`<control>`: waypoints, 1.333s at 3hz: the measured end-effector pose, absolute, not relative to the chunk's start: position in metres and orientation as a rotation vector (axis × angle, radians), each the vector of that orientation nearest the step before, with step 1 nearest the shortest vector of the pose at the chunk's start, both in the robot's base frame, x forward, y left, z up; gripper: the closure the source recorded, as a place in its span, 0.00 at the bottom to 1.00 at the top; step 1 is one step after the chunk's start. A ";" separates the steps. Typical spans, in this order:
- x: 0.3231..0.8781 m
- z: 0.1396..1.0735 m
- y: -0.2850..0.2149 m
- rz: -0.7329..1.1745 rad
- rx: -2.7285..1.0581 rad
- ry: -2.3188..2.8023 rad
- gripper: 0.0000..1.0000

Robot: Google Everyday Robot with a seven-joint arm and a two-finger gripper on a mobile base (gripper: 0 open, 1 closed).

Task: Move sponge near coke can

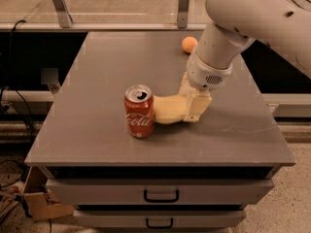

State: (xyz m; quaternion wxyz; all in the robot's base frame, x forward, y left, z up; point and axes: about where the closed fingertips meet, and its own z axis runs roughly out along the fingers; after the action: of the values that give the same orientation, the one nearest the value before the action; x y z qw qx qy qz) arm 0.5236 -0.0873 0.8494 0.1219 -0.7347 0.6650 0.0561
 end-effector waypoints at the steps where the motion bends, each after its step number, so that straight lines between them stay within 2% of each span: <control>1: 0.524 0.849 -0.086 0.164 -2.146 1.939 0.12; 2: 0.524 0.849 -0.085 0.163 -2.148 1.937 0.00; 3: 0.523 0.849 -0.085 0.163 -2.148 1.937 0.00; 4: 0.525 0.860 -0.109 0.119 -2.134 1.971 0.00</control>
Offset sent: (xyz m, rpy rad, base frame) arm -0.0001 0.0009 -0.0004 -0.0001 -0.0004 0.0016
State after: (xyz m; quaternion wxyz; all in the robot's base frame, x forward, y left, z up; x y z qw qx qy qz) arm 0.5248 -0.1094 0.8604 0.1170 -0.7290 0.6732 0.0408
